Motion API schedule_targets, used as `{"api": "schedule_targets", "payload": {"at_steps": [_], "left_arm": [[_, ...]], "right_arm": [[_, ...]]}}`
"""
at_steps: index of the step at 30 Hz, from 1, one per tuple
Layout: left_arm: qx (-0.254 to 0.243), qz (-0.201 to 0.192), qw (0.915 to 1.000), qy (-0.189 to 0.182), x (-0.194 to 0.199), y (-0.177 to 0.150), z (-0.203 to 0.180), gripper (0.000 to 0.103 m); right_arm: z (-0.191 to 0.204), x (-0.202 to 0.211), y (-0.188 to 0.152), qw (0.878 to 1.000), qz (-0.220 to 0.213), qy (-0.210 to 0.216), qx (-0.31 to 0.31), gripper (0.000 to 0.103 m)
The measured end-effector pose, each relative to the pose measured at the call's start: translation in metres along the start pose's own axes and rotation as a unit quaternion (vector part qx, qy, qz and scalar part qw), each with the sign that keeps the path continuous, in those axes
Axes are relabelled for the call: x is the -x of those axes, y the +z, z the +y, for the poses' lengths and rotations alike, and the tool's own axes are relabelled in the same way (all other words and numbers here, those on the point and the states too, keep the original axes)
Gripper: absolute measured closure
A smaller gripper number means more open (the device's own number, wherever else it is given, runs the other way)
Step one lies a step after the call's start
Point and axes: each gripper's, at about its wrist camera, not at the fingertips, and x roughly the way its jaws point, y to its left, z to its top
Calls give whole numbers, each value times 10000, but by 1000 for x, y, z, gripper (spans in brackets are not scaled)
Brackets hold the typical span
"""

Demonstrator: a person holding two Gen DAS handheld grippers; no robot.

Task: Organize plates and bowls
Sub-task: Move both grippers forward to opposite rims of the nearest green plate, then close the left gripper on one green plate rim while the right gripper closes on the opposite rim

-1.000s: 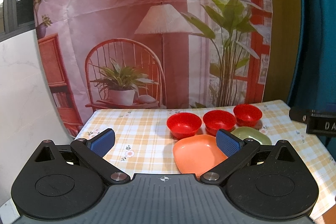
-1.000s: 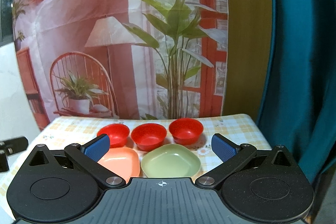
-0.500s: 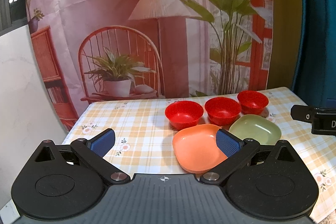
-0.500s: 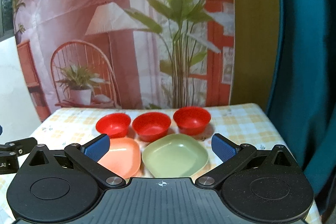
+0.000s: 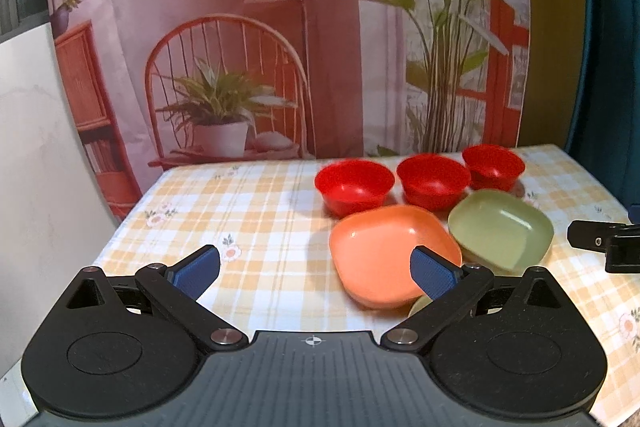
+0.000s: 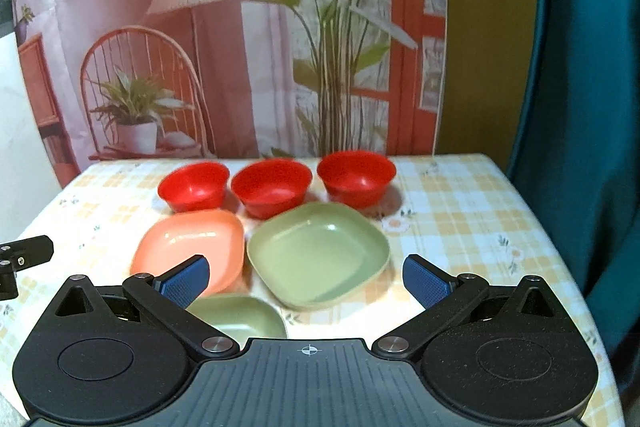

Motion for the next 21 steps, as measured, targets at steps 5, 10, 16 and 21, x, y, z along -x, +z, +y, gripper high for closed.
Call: {"api": "schedule_targets", "payload": {"at_steps": [5, 10, 16, 21], "left_arm": [[109, 342, 9989, -291, -15, -14, 0, 4], [291, 700, 9951, -642, -33, -28, -1, 12], [121, 1060, 9921, -665, -55, -45, -14, 29], [241, 1527, 9834, -954, -73, -56, -18, 50]], "right_arm": [[-1, -15, -19, 9996, 286, -23, 43, 2], [4, -30, -32, 9981, 583, 158, 121, 15], [14, -50, -48, 9949, 931, 273, 257, 36], [13, -60, -55, 9928, 1121, 307, 290, 41]]}}
